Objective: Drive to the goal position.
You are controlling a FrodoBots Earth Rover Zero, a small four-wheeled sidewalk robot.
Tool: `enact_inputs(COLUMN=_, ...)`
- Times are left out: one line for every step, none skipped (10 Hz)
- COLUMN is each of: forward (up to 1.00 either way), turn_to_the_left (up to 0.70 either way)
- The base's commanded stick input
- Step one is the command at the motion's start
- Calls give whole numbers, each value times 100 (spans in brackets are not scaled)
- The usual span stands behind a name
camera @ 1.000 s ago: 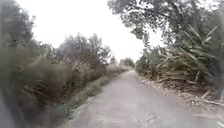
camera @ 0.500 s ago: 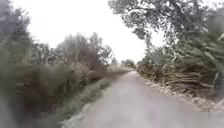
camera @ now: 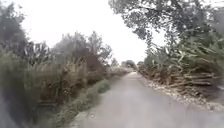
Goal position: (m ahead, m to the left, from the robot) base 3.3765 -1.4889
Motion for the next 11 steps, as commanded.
enact_inputs(forward=70, turn_to_the_left=0)
enact_inputs(forward=70, turn_to_the_left=0)
enact_inputs(forward=70, turn_to_the_left=-33)
enact_inputs(forward=70, turn_to_the_left=-27)
enact_inputs(forward=70, turn_to_the_left=-21)
enact_inputs(forward=70, turn_to_the_left=0)
enact_inputs(forward=70, turn_to_the_left=0)
enact_inputs(forward=70, turn_to_the_left=0)
enact_inputs(forward=70, turn_to_the_left=-34)
enact_inputs(forward=70, turn_to_the_left=-31)
enact_inputs(forward=70, turn_to_the_left=-28)
